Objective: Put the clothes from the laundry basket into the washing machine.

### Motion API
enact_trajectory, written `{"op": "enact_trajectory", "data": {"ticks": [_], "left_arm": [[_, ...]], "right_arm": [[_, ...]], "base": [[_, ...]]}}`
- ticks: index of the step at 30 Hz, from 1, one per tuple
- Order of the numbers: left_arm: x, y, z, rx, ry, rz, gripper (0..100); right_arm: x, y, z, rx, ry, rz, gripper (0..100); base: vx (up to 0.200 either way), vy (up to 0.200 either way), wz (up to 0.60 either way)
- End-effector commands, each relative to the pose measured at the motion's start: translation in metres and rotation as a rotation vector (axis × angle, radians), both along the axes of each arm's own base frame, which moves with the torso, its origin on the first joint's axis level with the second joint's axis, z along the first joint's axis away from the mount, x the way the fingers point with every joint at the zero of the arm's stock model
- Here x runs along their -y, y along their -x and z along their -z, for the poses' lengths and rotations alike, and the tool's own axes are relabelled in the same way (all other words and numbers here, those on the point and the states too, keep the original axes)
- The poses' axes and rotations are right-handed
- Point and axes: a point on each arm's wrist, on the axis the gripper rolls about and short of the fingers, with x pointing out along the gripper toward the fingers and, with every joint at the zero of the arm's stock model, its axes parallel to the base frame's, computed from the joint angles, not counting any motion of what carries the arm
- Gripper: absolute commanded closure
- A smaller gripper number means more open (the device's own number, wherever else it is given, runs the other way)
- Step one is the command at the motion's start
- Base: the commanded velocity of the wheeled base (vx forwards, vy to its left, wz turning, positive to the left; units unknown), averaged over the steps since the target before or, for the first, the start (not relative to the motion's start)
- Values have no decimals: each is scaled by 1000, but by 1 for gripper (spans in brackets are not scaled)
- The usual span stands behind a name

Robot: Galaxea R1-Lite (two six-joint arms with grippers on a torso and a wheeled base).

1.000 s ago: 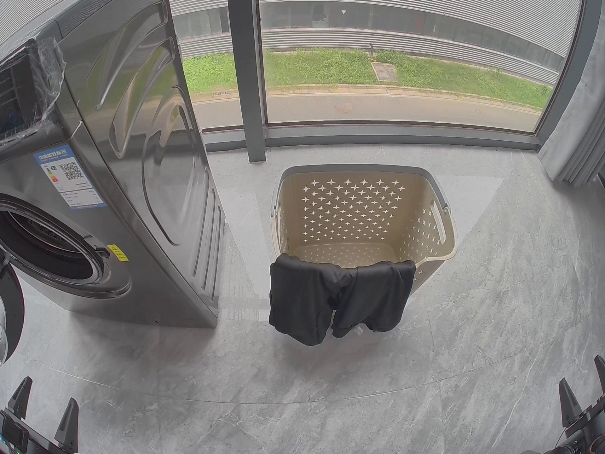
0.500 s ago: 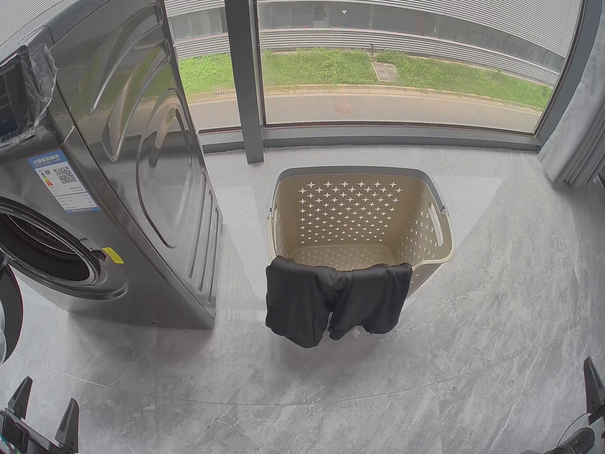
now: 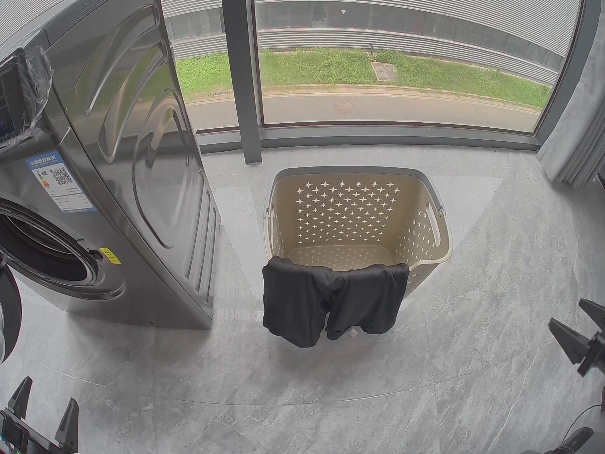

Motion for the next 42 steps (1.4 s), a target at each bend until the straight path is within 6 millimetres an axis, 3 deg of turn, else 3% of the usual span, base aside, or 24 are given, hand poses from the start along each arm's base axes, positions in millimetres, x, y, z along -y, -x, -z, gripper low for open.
{"op": "enact_trajectory", "data": {"ticks": [1, 3, 4, 6, 8, 9, 16, 28, 42], "left_arm": [[0, 0, 4, -3, 1, -1, 0], [0, 0, 4, -3, 1, -1, 0], [0, 0, 4, -3, 0, -1, 0], [0, 0, 4, -3, 0, -1, 0], [0, 0, 4, -4, 0, -1, 0], [0, 0, 4, -4, 0, -1, 0], [0, 0, 4, -4, 1, -1, 0], [0, 0, 4, -4, 1, -1, 0], [0, 0, 4, -4, 1, -1, 0]], "right_arm": [[-41, -114, 35, -337, -81, -122, 0], [-49, -121, 40, -352, -85, -115, 0], [-65, -133, 49, -375, -94, -106, 0], [-80, -143, 57, -375, -112, -108, 0], [-85, -145, 60, -375, -115, -110, 0], [-99, -156, 69, -359, -118, -124, 0], [-138, -180, 103, -364, -84, -164, 0], [-176, -198, 127, -395, -97, -201, 0], [-192, -215, 153, -422, -82, -195, 0]], "base": [[0, 0, 0], [0, 0, 0], [0, 0, 0], [0, 0, 0], [0, 0, 0], [0, 0, 0], [0, 0, 0], [50, 0, 0], [0, 0, 0]]}}
